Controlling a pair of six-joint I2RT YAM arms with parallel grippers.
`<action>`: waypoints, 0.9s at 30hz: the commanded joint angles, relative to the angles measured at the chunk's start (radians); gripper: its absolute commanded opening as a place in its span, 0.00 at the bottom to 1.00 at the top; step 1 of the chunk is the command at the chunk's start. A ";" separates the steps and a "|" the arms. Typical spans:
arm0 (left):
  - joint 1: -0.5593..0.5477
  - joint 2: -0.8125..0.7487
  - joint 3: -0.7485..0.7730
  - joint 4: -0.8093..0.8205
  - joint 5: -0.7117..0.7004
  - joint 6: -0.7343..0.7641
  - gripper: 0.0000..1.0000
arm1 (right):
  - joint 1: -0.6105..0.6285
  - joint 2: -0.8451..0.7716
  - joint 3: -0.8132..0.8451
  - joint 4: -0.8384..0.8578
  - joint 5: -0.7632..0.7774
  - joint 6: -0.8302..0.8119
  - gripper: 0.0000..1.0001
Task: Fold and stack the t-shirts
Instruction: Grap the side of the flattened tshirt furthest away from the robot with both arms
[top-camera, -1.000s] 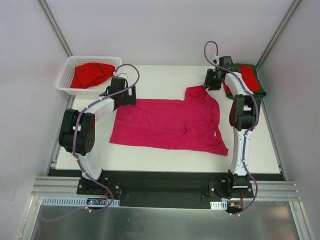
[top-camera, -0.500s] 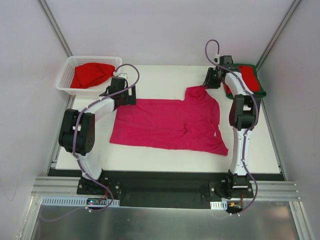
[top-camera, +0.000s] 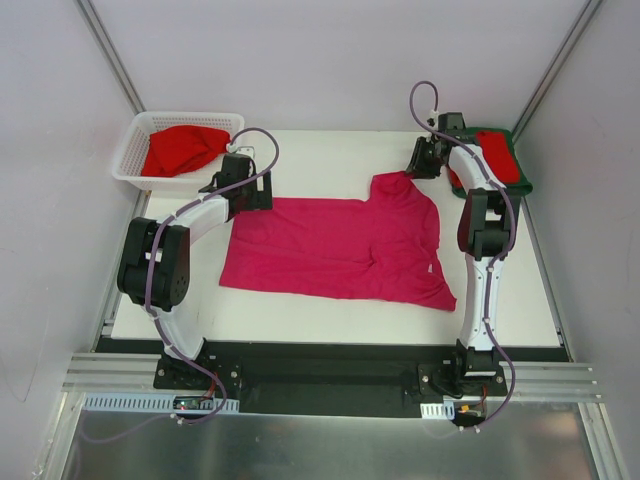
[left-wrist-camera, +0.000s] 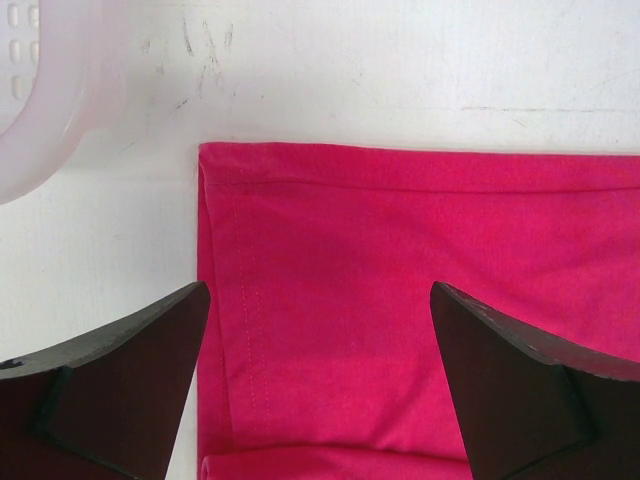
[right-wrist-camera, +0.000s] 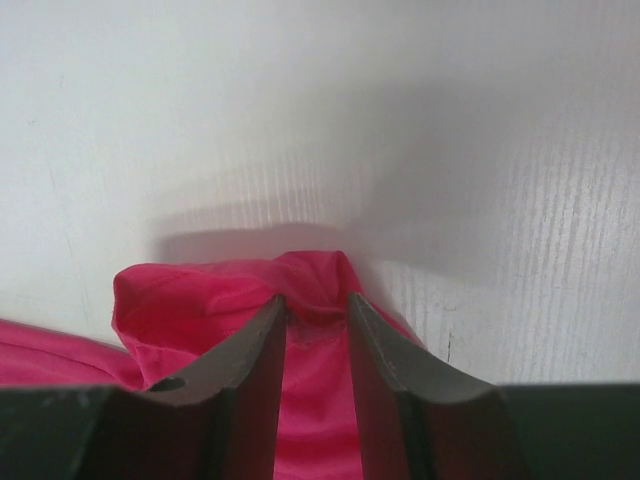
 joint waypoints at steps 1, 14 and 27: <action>-0.008 -0.008 0.018 0.006 -0.018 0.010 0.93 | -0.007 0.001 0.054 0.001 -0.001 0.017 0.36; -0.008 -0.013 0.015 0.004 -0.021 0.012 0.93 | -0.007 0.018 0.076 0.008 -0.020 0.029 0.20; -0.008 -0.018 0.007 0.003 -0.027 0.012 0.93 | -0.007 0.007 0.057 0.007 -0.014 0.029 0.08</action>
